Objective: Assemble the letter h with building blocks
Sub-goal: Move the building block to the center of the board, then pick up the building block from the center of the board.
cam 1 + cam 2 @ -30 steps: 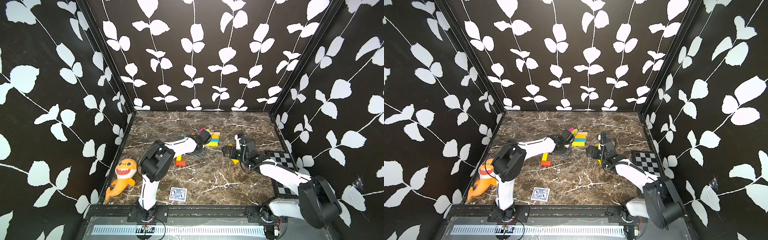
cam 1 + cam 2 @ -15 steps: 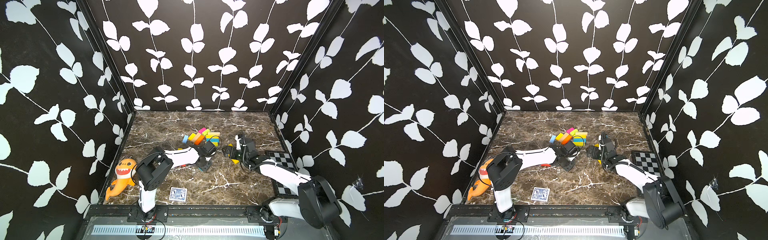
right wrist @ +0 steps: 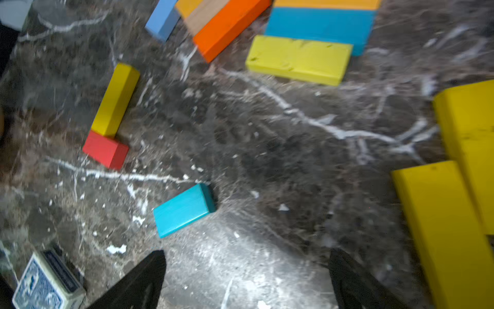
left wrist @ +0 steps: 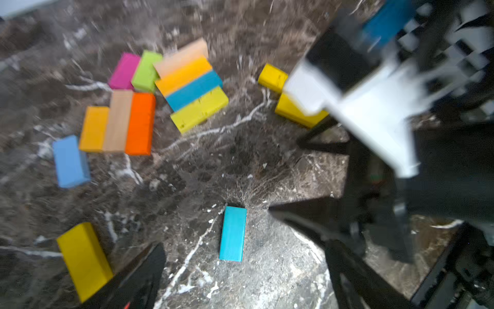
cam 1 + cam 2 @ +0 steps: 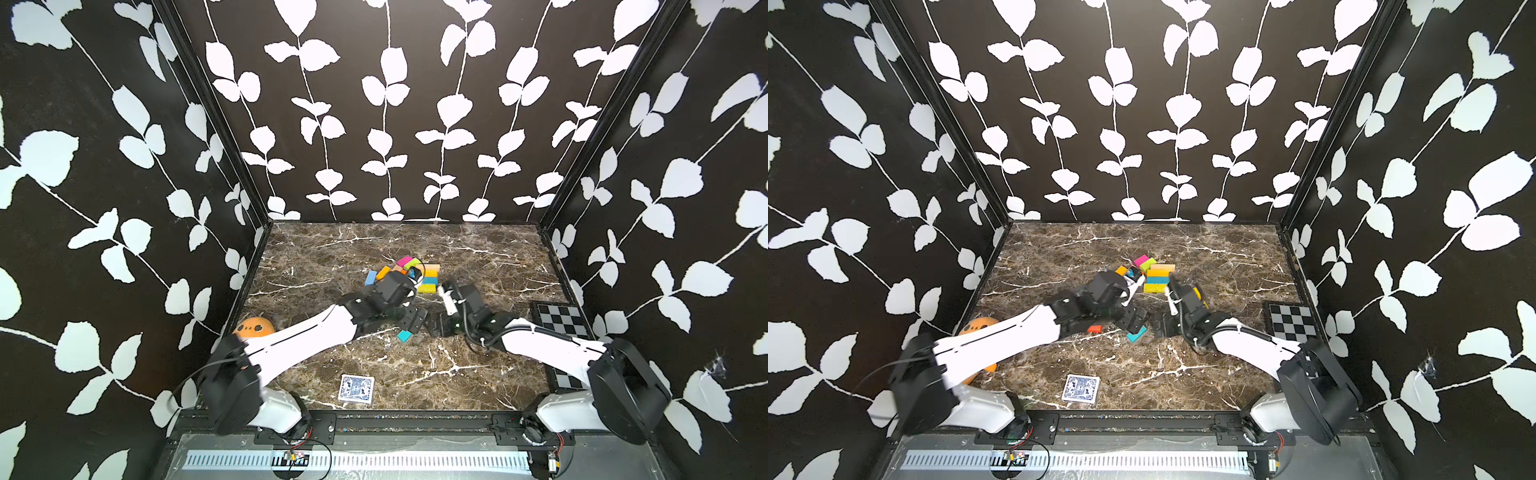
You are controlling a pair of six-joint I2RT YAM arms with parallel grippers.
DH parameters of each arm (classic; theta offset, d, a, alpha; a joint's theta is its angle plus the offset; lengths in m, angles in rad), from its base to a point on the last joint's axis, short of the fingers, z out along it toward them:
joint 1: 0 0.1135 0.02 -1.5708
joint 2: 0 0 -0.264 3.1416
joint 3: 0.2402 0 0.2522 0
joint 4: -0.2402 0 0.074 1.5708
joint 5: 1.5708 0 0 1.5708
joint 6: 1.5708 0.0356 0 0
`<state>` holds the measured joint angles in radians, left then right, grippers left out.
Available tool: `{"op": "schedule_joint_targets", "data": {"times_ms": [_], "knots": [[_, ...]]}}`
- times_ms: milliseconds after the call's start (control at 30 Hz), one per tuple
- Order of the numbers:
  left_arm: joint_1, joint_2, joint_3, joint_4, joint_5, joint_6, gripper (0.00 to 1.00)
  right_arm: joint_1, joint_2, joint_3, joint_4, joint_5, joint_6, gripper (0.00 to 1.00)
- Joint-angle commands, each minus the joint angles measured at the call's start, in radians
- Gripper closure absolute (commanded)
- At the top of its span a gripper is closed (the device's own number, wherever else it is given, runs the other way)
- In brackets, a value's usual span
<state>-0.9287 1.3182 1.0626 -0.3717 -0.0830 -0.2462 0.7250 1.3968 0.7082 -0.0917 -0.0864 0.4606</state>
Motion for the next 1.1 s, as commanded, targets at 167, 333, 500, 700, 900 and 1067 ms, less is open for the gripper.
{"op": "schedule_joint_targets", "data": {"times_ms": [167,333,500,700,900,1067], "knots": [[-0.002,-0.266,-0.103,-0.025,-0.114,-0.039,0.01,0.173,0.142,0.14,-0.128,0.197,-0.052,0.06],[-0.002,-0.352,-0.145,-0.048,-0.109,-0.06,0.01,0.221,0.222,0.197,-0.151,0.268,-0.023,0.08],[-0.002,-0.428,-0.173,-0.06,-0.093,-0.07,0.01,0.246,0.252,0.209,-0.169,0.309,0.01,0.1],[-0.002,-0.512,-0.206,-0.064,-0.087,-0.071,0.01,0.269,0.281,0.21,-0.181,0.34,0.048,0.11],[-0.002,-0.561,-0.221,-0.098,-0.106,-0.065,0.01,0.274,0.34,0.254,-0.154,0.332,0.091,0.11],[-0.002,-0.603,-0.236,-0.129,-0.125,-0.06,0.01,0.277,0.384,0.3,-0.136,0.352,0.13,0.11]]}}
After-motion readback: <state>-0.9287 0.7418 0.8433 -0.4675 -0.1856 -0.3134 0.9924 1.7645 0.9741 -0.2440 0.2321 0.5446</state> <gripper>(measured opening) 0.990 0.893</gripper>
